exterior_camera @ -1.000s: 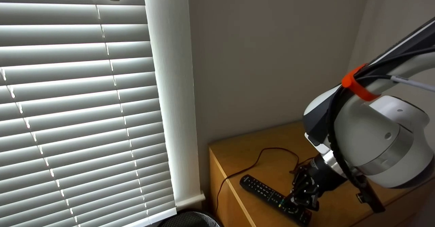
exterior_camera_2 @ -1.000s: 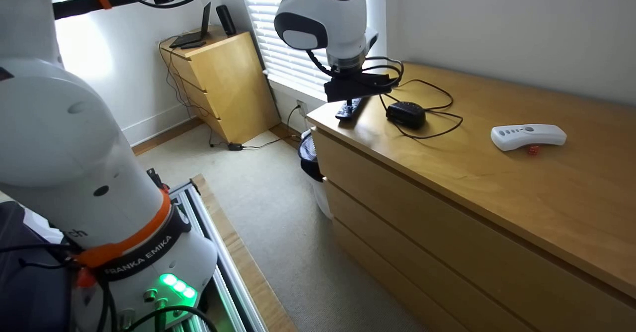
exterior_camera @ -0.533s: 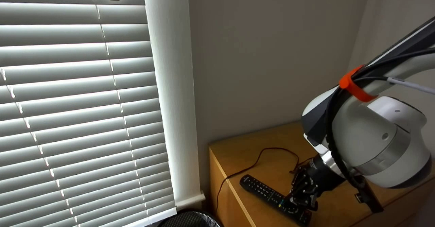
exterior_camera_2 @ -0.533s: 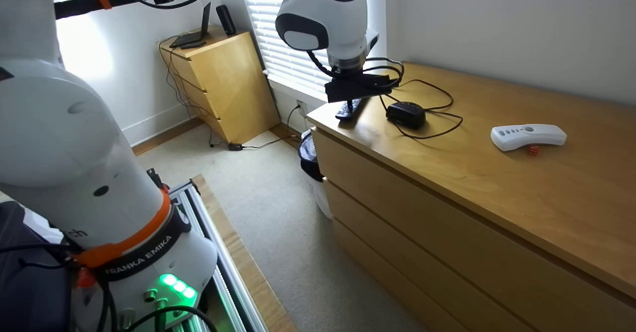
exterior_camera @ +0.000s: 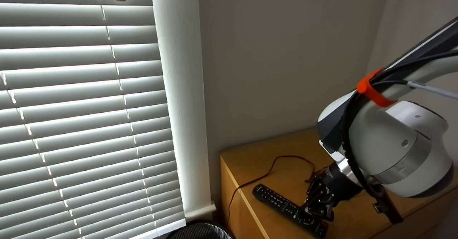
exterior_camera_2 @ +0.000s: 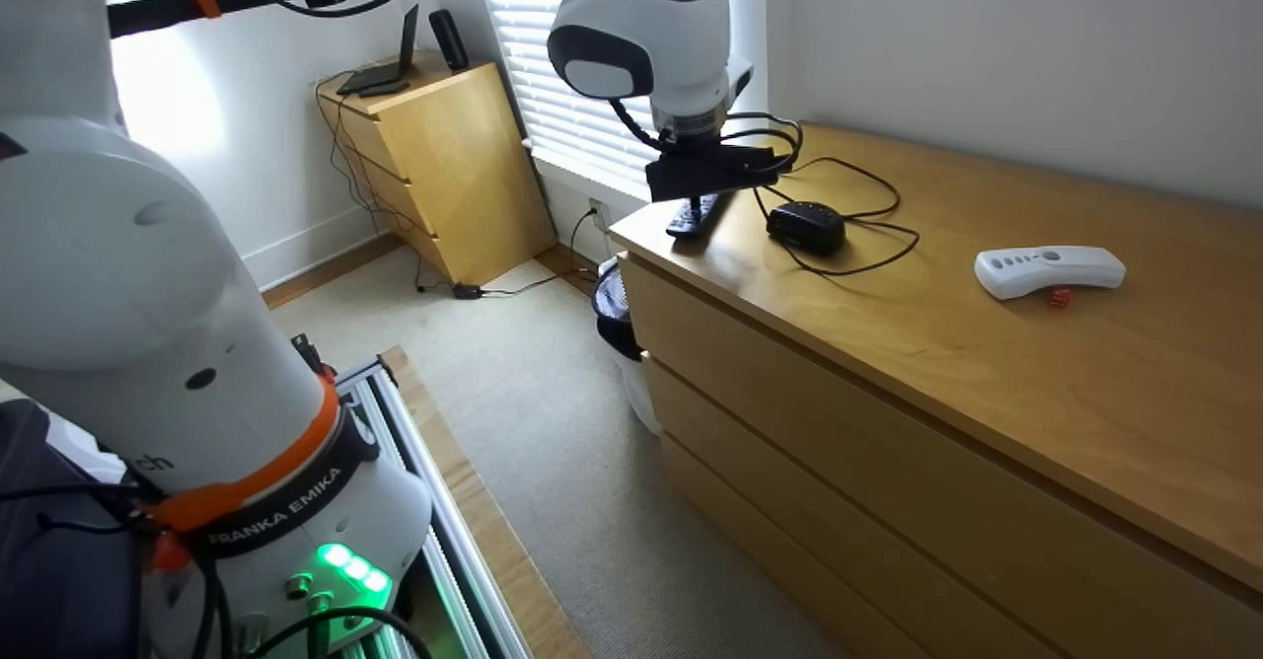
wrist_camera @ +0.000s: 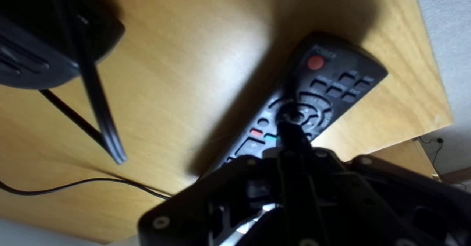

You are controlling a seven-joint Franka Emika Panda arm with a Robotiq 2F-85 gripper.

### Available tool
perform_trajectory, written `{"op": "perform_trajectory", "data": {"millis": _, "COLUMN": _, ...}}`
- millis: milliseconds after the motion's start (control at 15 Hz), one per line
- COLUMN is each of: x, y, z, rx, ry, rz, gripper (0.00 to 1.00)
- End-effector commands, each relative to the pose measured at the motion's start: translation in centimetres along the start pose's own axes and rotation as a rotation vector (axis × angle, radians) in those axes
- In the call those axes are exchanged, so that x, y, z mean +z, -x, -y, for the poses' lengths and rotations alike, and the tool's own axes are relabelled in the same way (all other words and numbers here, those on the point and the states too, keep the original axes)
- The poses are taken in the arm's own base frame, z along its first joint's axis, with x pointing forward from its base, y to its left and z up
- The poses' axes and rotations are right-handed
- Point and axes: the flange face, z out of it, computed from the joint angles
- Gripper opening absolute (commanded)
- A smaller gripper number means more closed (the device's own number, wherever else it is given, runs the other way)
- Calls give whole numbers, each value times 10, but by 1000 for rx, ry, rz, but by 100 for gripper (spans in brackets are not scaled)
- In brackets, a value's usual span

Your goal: Press the button in the middle of the arrows on the black remote

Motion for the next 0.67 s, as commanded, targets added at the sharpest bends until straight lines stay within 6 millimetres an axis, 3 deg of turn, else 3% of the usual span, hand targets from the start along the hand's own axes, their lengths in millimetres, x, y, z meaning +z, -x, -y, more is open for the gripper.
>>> {"op": "perform_trajectory", "data": {"millis": 0, "x": -1, "y": 2, "z": 2, "rx": 9, "ry": 0, "rz": 17, "gripper": 0}}
{"op": "perform_trajectory", "data": {"millis": 600, "x": -4, "y": -2, "z": 3, "rx": 13, "ry": 1, "rz": 28, "gripper": 0}}
